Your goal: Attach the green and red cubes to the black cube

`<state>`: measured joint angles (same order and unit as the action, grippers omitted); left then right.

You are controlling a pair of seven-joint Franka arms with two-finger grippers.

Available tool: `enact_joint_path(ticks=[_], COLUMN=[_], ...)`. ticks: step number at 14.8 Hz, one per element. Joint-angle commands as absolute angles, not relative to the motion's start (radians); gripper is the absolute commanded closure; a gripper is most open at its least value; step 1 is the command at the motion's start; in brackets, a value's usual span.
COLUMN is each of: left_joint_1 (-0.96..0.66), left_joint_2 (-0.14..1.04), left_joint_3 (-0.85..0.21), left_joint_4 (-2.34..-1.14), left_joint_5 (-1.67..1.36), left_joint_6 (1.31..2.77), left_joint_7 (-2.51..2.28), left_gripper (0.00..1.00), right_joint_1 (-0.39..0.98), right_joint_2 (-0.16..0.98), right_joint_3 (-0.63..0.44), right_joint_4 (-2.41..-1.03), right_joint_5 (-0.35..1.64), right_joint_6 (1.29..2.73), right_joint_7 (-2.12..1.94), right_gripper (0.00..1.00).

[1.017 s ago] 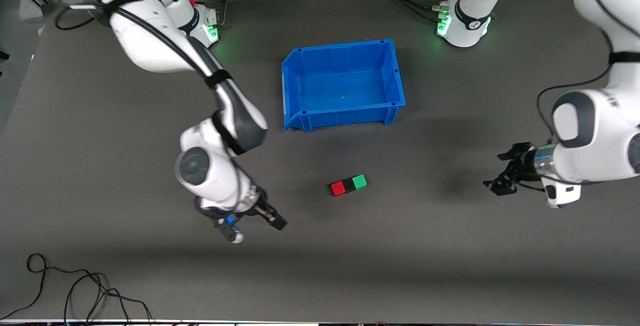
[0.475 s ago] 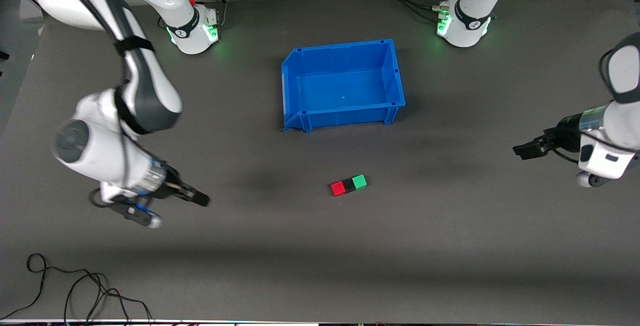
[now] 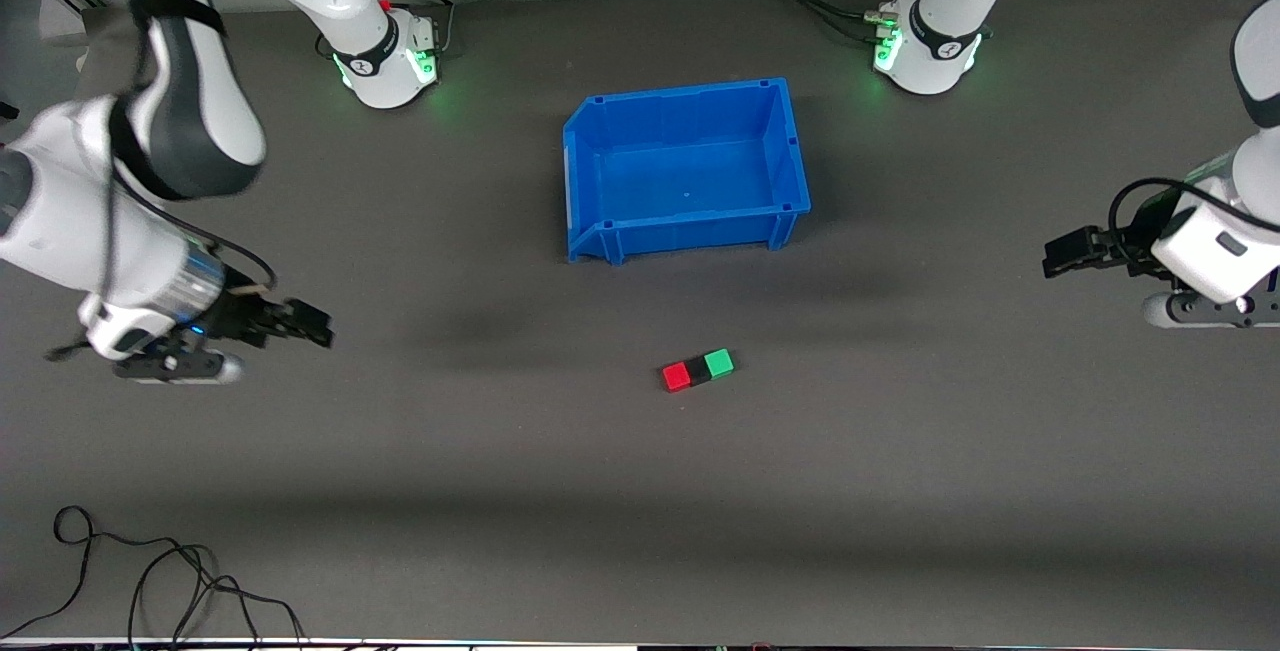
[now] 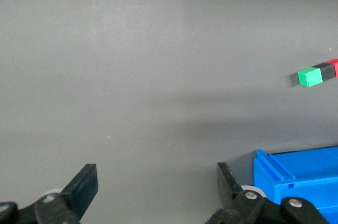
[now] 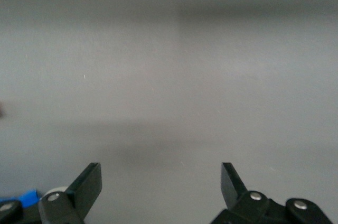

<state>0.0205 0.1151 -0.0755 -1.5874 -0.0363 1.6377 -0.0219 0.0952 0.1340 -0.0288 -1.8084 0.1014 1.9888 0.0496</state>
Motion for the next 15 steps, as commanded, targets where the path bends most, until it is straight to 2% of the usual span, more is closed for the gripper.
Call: enact_joint_path(ticks=[1, 6, 9, 10, 15], left_joint_1=[0.009, 0.009, 0.009, 0.009, 0.015], left_joint_2=[0.084, 0.063, 0.038, 0.040, 0.043], left_joint_3=[-0.068, -0.067, -0.067, -0.067, -0.066], left_joint_4=[-1.597, -1.608, -1.615, -1.615, -1.611], left_joint_5=[-0.009, -0.009, -0.009, -0.009, -0.009], left_joint_6=[1.641, 1.651, 1.644, 1.644, 1.629], left_joint_7=[0.003, -0.005, -0.005, -0.005, 0.009], left_gripper=[0.00, 0.00, 0.00, 0.00, 0.00], right_joint_1=[0.109, 0.106, 0.107, 0.107, 0.113], right_joint_2=[0.043, 0.058, 0.089, 0.083, 0.077], right_joint_3=[-0.041, -0.049, -0.049, -0.049, -0.048], right_joint_4=[-1.844, -1.798, -1.691, -1.687, -1.651], right_joint_5=[0.097, 0.011, -0.018, -0.014, -0.009], right_joint_6=[1.921, 1.905, 1.853, 1.815, 1.802], right_joint_7=[0.012, 0.012, 0.020, 0.023, 0.028], right_gripper=[0.00, 0.00, 0.00, 0.00, 0.00])
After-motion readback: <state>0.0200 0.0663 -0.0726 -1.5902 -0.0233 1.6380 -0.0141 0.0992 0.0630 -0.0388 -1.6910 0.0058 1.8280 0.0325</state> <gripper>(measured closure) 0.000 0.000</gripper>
